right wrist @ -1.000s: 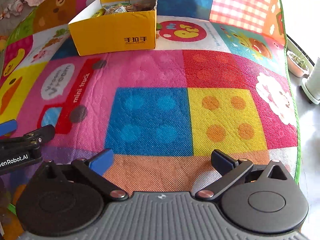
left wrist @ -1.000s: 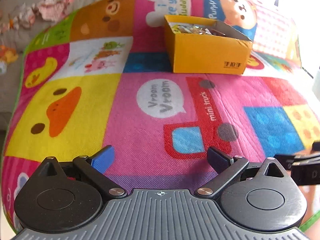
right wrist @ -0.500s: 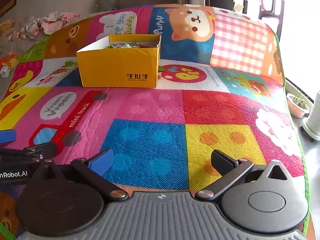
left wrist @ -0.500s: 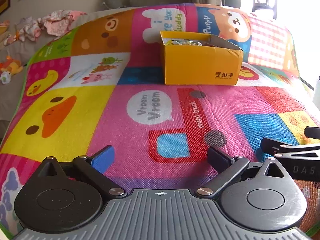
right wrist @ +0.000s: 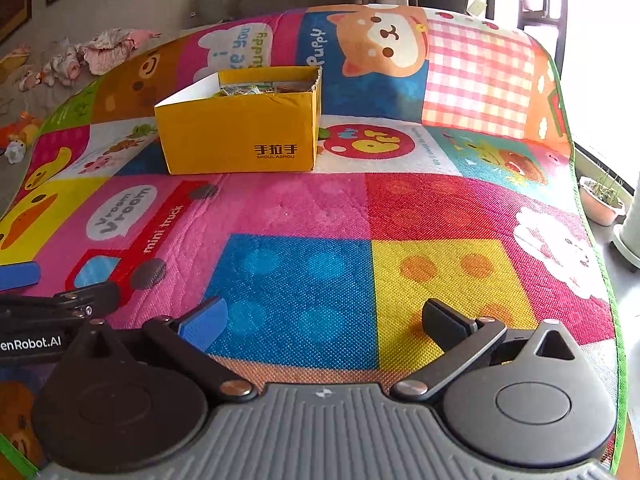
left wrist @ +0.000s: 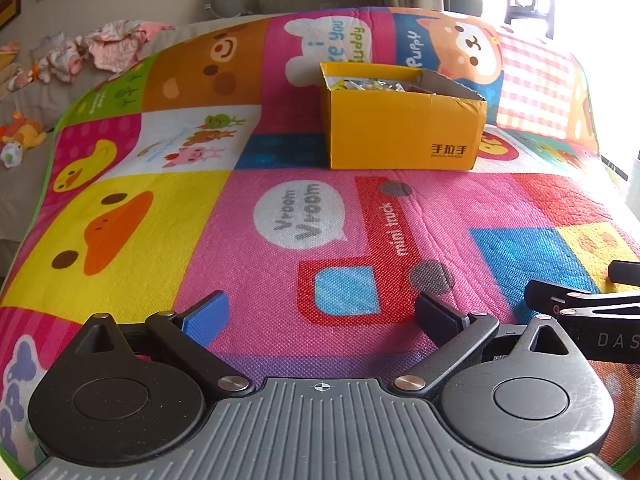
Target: Organize objects
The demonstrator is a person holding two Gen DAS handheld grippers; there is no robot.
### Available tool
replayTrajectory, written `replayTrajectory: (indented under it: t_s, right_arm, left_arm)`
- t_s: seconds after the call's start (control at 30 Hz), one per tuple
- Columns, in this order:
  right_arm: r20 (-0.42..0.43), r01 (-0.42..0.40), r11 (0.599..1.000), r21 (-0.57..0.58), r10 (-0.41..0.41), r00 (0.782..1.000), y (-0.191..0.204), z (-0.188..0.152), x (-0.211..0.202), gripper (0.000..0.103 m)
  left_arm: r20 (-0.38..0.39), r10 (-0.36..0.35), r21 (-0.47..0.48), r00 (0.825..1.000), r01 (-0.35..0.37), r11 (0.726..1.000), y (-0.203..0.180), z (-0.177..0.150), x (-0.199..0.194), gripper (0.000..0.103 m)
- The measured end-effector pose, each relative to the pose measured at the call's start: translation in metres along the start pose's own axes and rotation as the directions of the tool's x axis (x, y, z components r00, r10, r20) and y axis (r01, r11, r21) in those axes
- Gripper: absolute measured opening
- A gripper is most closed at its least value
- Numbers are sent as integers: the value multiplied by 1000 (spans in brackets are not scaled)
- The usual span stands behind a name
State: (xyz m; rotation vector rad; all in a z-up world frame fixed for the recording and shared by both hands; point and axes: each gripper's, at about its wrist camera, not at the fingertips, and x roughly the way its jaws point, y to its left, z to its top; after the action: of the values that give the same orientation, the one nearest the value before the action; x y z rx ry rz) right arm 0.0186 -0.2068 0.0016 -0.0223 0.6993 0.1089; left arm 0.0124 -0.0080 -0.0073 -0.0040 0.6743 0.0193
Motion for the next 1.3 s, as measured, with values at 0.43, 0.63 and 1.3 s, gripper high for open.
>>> replayTrajectory:
  t_s: [0.43,0.63,1.3]
  right_arm:
    - [0,-11,1000,-2,11,1000,-1,0,1,103]
    - [-1,-9,1000,-4,9,1000,-1,0,1,103]
    - [-1,-8,1000,-3,8,1000,0,0,1,103]
  left_arm:
    - [0,1,-1,1000,-1,1000,0,0,0,102]
    - [0,1,-1,1000,-1,1000,0,0,0,102]
    - [0,1,-1,1000,-1,1000,0,0,0,102]
